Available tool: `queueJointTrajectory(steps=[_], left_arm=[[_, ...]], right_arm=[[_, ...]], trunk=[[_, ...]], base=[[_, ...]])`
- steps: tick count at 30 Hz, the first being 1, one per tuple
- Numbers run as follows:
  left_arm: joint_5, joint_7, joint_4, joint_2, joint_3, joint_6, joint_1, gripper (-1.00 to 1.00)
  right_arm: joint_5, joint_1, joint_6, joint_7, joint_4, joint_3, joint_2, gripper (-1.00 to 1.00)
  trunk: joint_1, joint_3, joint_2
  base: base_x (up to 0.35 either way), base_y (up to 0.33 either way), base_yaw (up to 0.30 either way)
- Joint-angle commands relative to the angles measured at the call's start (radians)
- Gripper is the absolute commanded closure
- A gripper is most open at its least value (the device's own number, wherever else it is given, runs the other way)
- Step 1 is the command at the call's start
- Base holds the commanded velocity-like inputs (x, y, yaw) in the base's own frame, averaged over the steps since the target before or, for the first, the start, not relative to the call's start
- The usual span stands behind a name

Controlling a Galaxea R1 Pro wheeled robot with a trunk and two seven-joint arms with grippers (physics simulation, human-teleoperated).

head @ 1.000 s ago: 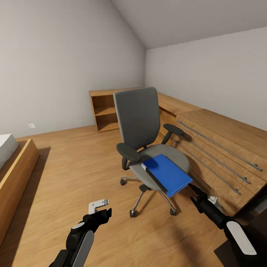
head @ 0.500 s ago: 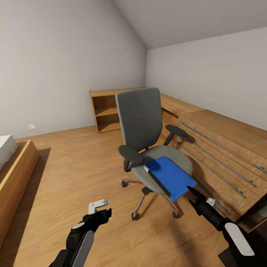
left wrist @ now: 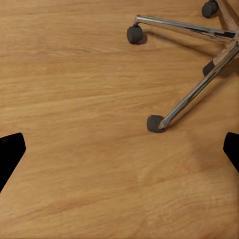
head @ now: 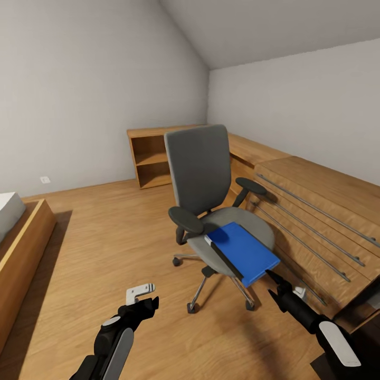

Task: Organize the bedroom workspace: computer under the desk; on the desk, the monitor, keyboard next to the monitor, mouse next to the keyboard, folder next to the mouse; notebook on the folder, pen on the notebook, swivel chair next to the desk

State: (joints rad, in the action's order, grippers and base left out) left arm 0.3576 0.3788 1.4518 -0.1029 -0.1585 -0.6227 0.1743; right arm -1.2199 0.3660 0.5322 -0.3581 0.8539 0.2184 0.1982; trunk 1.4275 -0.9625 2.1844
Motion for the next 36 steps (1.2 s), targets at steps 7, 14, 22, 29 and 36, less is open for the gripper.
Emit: queueJointTrajectory(steps=[7, 14, 22, 29, 36], left_arm=[[0.011, 0.009, 0.002, 0.000, -0.001, -0.002, 0.001, -1.00], [0.012, 0.009, 0.002, 0.000, -0.001, -0.003, 0.001, -1.00], [0.012, 0.009, 0.002, 0.000, -0.001, -0.003, 0.001, -1.00], [0.012, 0.010, 0.002, 0.000, -0.001, -0.003, 0.001, -1.00], [0.012, 0.009, 0.002, 0.000, -0.001, -0.003, 0.001, -1.00]], right_arm=[[-0.004, 0.001, 0.005, -0.001, -0.004, 0.001, -0.002, -1.00], [-0.003, 0.001, 0.006, -0.001, -0.004, 0.001, 0.000, -1.00], [-0.003, 0.001, 0.005, -0.001, -0.004, 0.001, 0.000, -1.00], [-0.003, 0.001, 0.005, -0.001, -0.004, 0.001, 0.000, -1.00], [-0.003, 0.001, 0.005, -0.001, -0.004, 0.001, -0.001, -1.00]], trunk=[[0.000, -0.001, 0.000], [0.000, -0.001, 0.000], [0.000, -0.001, 0.000], [-0.019, 0.015, -0.035], [-0.019, 0.015, -0.035]], base=[[0.029, 0.075, 0.000], [0.075, 0.126, 0.000], [0.007, 0.011, 0.000], [0.000, 0.001, 0.000], [0.000, 0.000, 0.000]])
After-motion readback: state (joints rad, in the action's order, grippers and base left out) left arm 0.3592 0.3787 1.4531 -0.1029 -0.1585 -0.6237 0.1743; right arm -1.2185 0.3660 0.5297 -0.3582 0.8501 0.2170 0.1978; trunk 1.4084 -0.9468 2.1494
